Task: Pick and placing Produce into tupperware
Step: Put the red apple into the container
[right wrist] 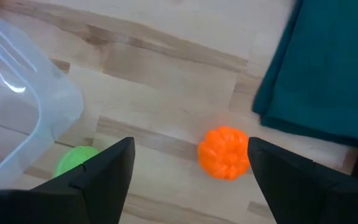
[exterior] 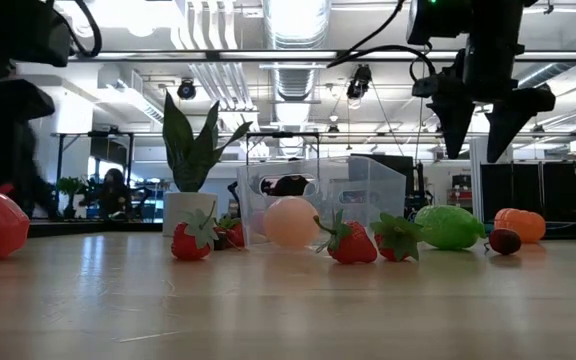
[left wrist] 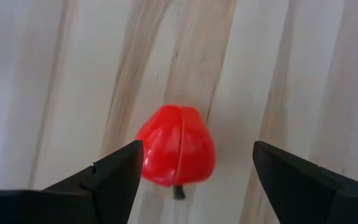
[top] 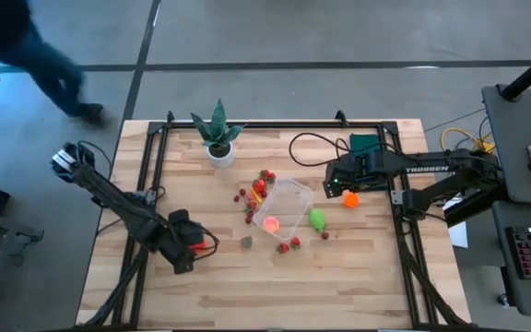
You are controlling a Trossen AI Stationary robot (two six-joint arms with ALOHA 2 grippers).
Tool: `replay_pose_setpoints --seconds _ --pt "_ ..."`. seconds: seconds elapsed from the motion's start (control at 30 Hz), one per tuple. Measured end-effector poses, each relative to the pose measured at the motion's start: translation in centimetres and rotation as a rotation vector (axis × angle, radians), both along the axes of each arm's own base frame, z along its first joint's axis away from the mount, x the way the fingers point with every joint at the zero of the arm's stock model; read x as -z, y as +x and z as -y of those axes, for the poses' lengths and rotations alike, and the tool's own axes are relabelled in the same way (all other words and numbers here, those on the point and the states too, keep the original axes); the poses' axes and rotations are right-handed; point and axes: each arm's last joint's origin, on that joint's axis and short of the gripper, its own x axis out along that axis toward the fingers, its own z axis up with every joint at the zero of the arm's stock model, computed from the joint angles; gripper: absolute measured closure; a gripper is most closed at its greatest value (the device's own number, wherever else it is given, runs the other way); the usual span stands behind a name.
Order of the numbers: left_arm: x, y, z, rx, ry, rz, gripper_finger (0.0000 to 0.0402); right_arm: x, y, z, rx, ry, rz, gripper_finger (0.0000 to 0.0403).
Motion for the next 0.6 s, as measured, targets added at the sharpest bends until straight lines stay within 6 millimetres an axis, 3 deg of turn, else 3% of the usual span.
replay_pose_setpoints --seconds 0.6 --pt "1.1 0.6 0.4 -0.03 0.046 -0.044 0.0113 0.0 0.0 0.1 -0.05 -0.04 -0.018 0.0095"
